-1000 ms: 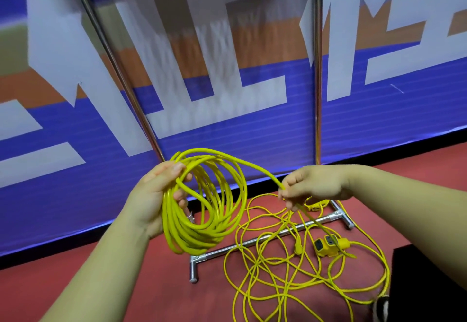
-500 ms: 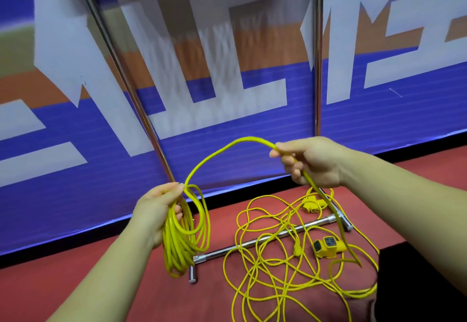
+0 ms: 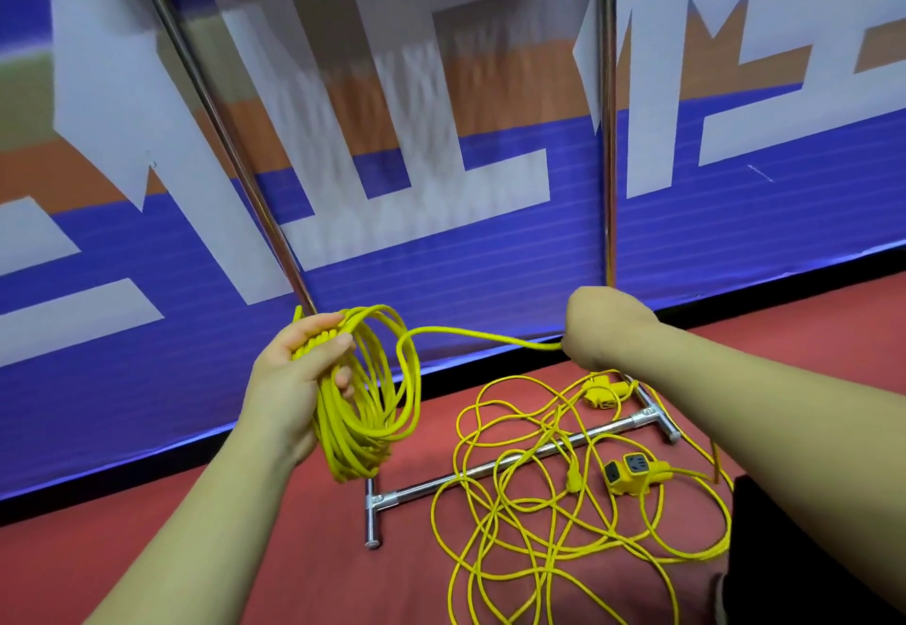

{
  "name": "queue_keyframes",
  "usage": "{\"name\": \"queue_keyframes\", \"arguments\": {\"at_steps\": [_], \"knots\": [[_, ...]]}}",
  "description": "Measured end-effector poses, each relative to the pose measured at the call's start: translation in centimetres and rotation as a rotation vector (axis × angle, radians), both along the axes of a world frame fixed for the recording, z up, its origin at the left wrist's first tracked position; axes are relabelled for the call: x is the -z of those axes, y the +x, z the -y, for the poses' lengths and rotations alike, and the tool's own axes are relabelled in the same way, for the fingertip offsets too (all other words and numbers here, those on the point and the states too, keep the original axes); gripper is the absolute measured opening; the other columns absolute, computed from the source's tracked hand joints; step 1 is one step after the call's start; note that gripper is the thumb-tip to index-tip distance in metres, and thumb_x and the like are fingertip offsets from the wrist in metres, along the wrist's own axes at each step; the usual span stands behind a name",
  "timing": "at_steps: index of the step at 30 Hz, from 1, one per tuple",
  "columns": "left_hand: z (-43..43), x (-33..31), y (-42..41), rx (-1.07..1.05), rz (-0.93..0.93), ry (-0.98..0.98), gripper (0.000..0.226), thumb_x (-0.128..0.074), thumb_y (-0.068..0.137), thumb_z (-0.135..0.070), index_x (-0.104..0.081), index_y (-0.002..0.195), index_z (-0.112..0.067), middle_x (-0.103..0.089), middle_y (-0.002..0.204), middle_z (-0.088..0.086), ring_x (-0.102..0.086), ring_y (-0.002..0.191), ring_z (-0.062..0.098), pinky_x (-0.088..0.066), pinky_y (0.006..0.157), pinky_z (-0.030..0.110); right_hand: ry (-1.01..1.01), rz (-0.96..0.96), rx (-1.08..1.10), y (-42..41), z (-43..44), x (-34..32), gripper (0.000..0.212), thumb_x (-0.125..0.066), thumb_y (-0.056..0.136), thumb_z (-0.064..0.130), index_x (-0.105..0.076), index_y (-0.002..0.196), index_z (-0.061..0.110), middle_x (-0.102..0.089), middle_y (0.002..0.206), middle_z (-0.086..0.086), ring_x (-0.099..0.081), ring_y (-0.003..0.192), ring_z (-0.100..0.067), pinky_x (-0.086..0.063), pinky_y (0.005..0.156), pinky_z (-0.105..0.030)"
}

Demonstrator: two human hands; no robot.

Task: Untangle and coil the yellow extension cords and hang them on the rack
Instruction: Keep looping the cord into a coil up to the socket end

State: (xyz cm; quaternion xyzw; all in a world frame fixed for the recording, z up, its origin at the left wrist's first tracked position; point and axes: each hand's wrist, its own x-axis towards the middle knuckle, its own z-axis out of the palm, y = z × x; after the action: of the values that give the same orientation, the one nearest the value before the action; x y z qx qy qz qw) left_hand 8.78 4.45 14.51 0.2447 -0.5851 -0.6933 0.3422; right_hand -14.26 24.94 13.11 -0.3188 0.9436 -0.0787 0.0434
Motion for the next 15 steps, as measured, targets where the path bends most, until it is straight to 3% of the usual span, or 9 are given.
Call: {"name": "queue_keyframes", "arguments": {"at_steps": [3,5,7,10,15], "knots": [[-2.0,-1.3,-0.3,0.089,-0.004,-0.019,0.029,-0.066,0.076,-0.002,-0.065,0.104,-0.010,-0.057,0.076,0.018,-0.045,0.040,0.017,-0.043,0.041,0.027,-0.235,0.014,0.053,-0.8,0.5,0.5,0.019,-0.057,0.088,0.012,-0.043,0.077,0.017,-0.056,0.086,-0.007,-0.053,0.081,-0.032,-0.042,0.065,-0.034],[-3.1,-1.6,-0.6,0.141,0.010,-0.027,0.031,-0.068,0.071,-0.003,-0.066,0.101,-0.012,-0.055,0.071,0.017,-0.045,0.040,0.018,-0.042,0.041,0.028,-0.406,0.102,0.072,-1.1,0.9,0.7,0.011,-0.057,0.090,0.013,-0.053,0.080,0.013,-0.062,0.088,-0.010,-0.059,0.084,-0.033,-0.045,0.067,-0.033],[-3.8,-1.5,-1.0,0.184,0.030,-0.027,0.031,-0.069,0.071,-0.001,-0.067,0.100,-0.012,-0.052,0.064,0.016,-0.045,0.039,0.018,-0.043,0.043,0.028,-0.608,0.248,0.095,-0.8,1.3,0.6,0.013,-0.055,0.090,0.013,-0.067,0.086,0.009,-0.069,0.085,-0.009,-0.062,0.078,-0.029,-0.050,0.066,-0.032],[-4.6,-1.1,-1.3,0.243,0.085,-0.021,0.034,-0.072,0.070,-0.001,-0.067,0.103,-0.010,-0.052,0.061,0.016,-0.046,0.040,0.018,-0.045,0.044,0.029,-0.920,0.558,0.098,0.3,2.1,0.1,0.019,-0.054,0.090,0.007,-0.070,0.093,0.016,-0.069,0.076,-0.002,-0.058,0.061,-0.018,-0.046,0.058,-0.027],[-5.5,-0.4,-1.9,0.292,0.131,0.026,0.034,-0.072,0.070,-0.001,-0.068,0.102,-0.010,-0.053,0.065,0.016,-0.046,0.041,0.018,-0.044,0.046,0.029,-1.026,0.913,0.063,1.0,2.2,-1.1,0.019,-0.056,0.091,0.000,-0.065,0.107,0.002,-0.070,0.079,-0.010,-0.061,0.060,-0.012,-0.052,0.062,-0.026]]}}
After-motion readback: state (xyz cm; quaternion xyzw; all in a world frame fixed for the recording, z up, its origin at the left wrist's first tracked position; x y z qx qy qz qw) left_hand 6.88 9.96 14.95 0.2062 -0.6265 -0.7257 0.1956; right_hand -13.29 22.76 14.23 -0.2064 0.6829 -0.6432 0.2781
